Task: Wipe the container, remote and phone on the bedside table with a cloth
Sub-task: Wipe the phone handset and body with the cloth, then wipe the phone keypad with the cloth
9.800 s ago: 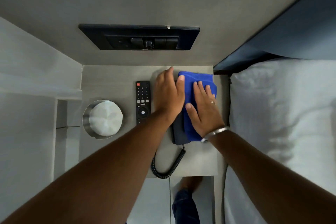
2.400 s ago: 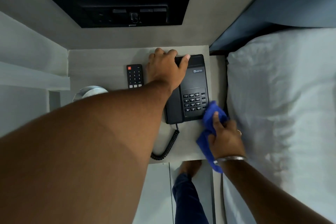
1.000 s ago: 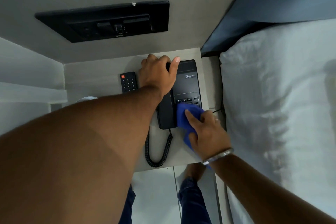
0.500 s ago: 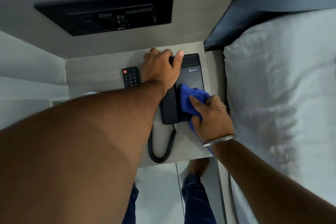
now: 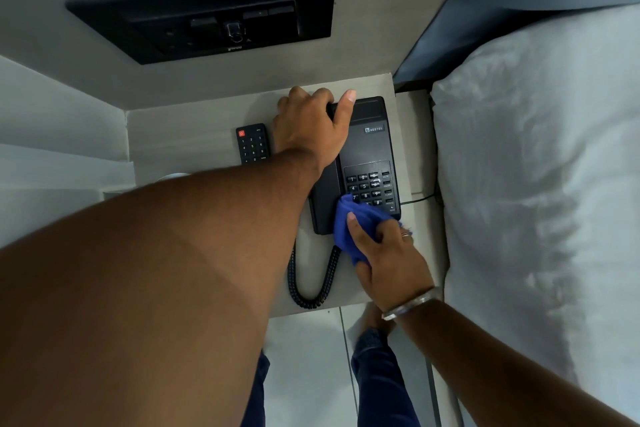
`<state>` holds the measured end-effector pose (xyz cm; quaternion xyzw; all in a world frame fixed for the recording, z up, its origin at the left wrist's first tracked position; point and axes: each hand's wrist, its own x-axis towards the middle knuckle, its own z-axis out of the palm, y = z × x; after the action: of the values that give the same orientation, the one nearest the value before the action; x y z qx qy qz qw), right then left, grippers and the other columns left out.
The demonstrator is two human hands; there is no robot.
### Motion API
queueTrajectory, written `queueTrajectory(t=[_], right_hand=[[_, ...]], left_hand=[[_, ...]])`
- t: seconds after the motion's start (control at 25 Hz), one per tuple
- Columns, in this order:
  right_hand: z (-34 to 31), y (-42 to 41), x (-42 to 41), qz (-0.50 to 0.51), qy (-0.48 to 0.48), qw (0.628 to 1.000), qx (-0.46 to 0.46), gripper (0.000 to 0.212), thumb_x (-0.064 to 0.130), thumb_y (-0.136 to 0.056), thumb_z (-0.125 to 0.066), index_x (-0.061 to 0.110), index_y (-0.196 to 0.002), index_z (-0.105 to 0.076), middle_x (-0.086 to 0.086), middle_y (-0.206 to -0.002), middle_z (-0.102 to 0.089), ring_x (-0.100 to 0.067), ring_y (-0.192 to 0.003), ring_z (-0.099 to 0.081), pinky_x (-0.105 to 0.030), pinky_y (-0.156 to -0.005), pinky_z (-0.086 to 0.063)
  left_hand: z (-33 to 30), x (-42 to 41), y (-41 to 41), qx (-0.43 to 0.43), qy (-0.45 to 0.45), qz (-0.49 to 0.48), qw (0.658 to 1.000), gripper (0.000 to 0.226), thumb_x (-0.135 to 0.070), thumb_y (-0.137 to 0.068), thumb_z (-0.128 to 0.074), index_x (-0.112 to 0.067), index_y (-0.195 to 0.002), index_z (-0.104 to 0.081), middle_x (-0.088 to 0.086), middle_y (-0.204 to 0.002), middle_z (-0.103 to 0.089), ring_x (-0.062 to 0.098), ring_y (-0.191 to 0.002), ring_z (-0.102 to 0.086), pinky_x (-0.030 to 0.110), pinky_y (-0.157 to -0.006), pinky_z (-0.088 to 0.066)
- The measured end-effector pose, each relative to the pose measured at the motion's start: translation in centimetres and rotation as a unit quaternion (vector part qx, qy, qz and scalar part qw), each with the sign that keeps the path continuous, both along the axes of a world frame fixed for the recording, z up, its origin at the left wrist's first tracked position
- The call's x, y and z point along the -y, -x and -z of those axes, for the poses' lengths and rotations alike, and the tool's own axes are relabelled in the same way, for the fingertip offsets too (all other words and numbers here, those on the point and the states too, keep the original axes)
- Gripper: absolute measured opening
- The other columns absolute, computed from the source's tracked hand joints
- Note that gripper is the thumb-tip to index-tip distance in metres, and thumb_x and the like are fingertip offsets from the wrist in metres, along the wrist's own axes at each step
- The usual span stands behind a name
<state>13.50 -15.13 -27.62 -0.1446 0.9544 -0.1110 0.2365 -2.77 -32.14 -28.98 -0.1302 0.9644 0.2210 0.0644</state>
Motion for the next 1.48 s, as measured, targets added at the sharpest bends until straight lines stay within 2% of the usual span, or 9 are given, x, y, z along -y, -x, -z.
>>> queueTrajectory(t=[0.4, 0.56, 0.68, 0.88, 1.08, 1.2, 1.32, 1.4, 1.48], right_hand=[[0.1, -0.6, -2.6, -0.024, 0.012, 0.993, 0.114, 0.060, 0.036, -0.086, -0.045, 0.034, -0.143, -0.027, -0.007, -0.121, -0.041, -0.025, -0.104, -0.047, -0.034, -0.079, -0.051], [-5.9, -0.3, -5.5, 0.165, 0.136, 0.974, 0.072, 0.051, 0.020, -0.072, -0.064, 0.030, -0.120, -0.051, 0.004, -0.103, -0.059, -0.014, -0.087, -0.057, -0.018, -0.070, -0.043], [-11.1, 1.3, -8.3, 0.282, 0.243, 0.925, 0.075, 0.034, 0.005, -0.070, -0.072, 0.028, -0.087, -0.053, 0.012, -0.078, -0.065, -0.003, -0.067, -0.060, -0.009, -0.063, -0.042], [-19.2, 4.4, -14.4, 0.335, 0.421, 0.811, 0.230, 0.019, 0.000, -0.082, -0.068, -0.006, -0.096, -0.058, -0.018, -0.086, -0.065, -0.019, -0.076, -0.063, -0.027, -0.068, -0.053], [-24.9, 5.4, -22.8, 0.429, 0.526, 0.657, 0.329, 0.044, 0.021, -0.084, -0.054, -0.005, -0.119, -0.058, -0.026, -0.115, -0.061, -0.039, -0.109, -0.058, -0.045, -0.092, -0.048], [-26.3, 5.6, -27.3, 0.507, 0.566, 0.572, 0.307, 0.044, 0.047, -0.077, -0.059, 0.007, -0.083, -0.078, -0.011, -0.081, -0.075, -0.021, -0.080, -0.072, -0.025, -0.066, -0.056], [-25.7, 5.9, -32.6, 0.481, 0.665, 0.492, 0.290, 0.092, 0.076, -0.071, -0.053, 0.003, -0.126, -0.059, -0.022, -0.129, -0.059, -0.029, -0.124, -0.053, -0.037, -0.103, -0.041], [-25.1, 6.4, -35.9, 0.479, 0.653, 0.523, 0.266, 0.097, 0.080, -0.067, -0.054, 0.009, -0.133, -0.053, -0.019, -0.141, -0.049, -0.031, -0.131, -0.046, -0.042, -0.107, -0.035], [-24.5, 7.1, -39.0, 0.531, 0.520, 0.644, 0.181, 0.070, 0.062, -0.057, -0.078, 0.020, -0.112, -0.069, -0.013, -0.126, -0.064, -0.024, -0.110, -0.064, -0.035, -0.085, -0.054]], left_hand=[[0.3, -0.1, 0.1, -0.016, 0.015, 0.016, 1.000, 0.078, -0.073, -0.087, -0.015, -0.021, -0.106, -0.070, 0.014, -0.107, -0.064, 0.034, -0.103, -0.056, 0.039, -0.074, -0.046], [-1.4, 0.0, 0.4, 0.079, 0.079, 0.052, 0.992, 0.074, -0.071, -0.093, -0.020, -0.017, -0.128, -0.057, 0.020, -0.126, -0.060, 0.039, -0.115, -0.053, 0.048, -0.086, -0.045], [-6.0, -0.9, 0.5, 0.030, 0.028, 0.179, 0.983, 0.084, -0.072, -0.089, -0.030, -0.011, -0.145, -0.041, 0.020, -0.143, -0.050, 0.040, -0.130, -0.047, 0.052, -0.104, -0.040], [-16.3, -7.2, -2.0, 0.083, -0.312, 0.513, 0.795, 0.064, -0.063, -0.079, -0.067, -0.022, -0.128, -0.059, -0.010, -0.114, -0.071, -0.001, -0.103, -0.064, 0.026, -0.089, -0.050], [-23.6, -16.9, -2.2, 0.241, -0.558, 0.310, 0.731, 0.013, -0.021, -0.084, -0.064, -0.026, -0.092, -0.073, -0.006, -0.092, -0.077, 0.008, -0.088, -0.072, 0.028, -0.067, -0.059], [-26.3, -22.7, -1.6, 0.247, -0.605, 0.200, 0.730, 0.011, -0.026, -0.085, -0.061, -0.029, -0.087, -0.071, -0.006, -0.087, -0.078, 0.009, -0.079, -0.075, 0.030, -0.056, -0.058], [-27.0, -27.8, -0.6, 0.239, -0.598, 0.093, 0.759, 0.011, -0.015, -0.094, -0.057, -0.019, -0.093, -0.067, -0.002, -0.080, -0.077, 0.010, -0.067, -0.075, 0.029, -0.051, -0.057], [-26.5, -30.0, 0.1, 0.232, -0.573, 0.058, 0.784, 0.011, -0.013, -0.095, -0.055, -0.014, -0.097, -0.066, 0.002, -0.086, -0.077, 0.011, -0.066, -0.075, 0.029, -0.051, -0.058], [-25.3, -31.3, 0.4, 0.221, -0.546, 0.055, 0.806, 0.010, -0.012, -0.093, -0.057, -0.011, -0.099, -0.065, 0.006, -0.095, -0.076, 0.014, -0.074, -0.076, 0.030, -0.054, -0.059]])
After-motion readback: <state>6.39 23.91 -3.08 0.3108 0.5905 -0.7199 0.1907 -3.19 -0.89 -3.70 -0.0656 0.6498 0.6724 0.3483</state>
